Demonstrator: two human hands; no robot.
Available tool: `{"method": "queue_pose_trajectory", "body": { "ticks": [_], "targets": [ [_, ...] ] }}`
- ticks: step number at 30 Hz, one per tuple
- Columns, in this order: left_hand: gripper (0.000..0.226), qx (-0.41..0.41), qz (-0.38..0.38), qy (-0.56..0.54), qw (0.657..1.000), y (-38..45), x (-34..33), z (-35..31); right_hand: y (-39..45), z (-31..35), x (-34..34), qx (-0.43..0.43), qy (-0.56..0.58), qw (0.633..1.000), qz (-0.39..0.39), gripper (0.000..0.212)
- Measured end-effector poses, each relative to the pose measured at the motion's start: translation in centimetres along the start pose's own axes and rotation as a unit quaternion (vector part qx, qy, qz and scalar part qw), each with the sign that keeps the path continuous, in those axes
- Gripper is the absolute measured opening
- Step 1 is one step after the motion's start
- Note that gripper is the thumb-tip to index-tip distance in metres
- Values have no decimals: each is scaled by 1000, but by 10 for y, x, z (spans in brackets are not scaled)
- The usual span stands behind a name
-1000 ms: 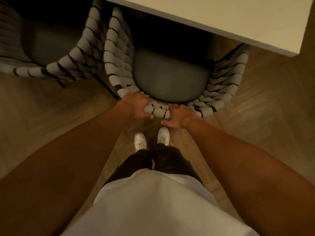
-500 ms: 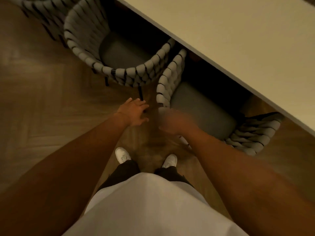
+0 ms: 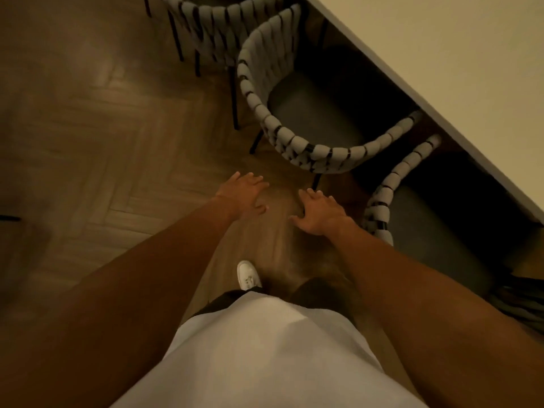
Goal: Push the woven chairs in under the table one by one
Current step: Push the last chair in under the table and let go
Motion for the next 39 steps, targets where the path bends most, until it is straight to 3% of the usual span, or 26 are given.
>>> {"method": "queue_pose_trajectory", "body": {
  "ticks": [10,17,24,31,39],
  "targets": [
    [73,1,6,-2,1000,32,11,105,86,65,45,23,-21,999,-13,88],
    [72,-17,1,-5,1000,112,49,142,167,53,94,3,6,998,-64,95],
    [72,-44,-27,-9,999,195,86,163,226,19,109,-59,61,996,-6,101],
    [75,-167,-31,41,985,264,94,151,248,-6,90,-113,122,984,69,106],
    [43,-321,94,179,925,333,57,130,274,-13,62,-209,206,955,47,95]
  ]
}}
Point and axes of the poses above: each hand's wrist, its own y-axis towards the middle knuckle, its own x-axis out of the back of the hand, z = x × y, the point moved 8 cm from there along y, towards the middle knuckle, and after that the axes turned 7 degrees about -z, right-handed, at the moved point
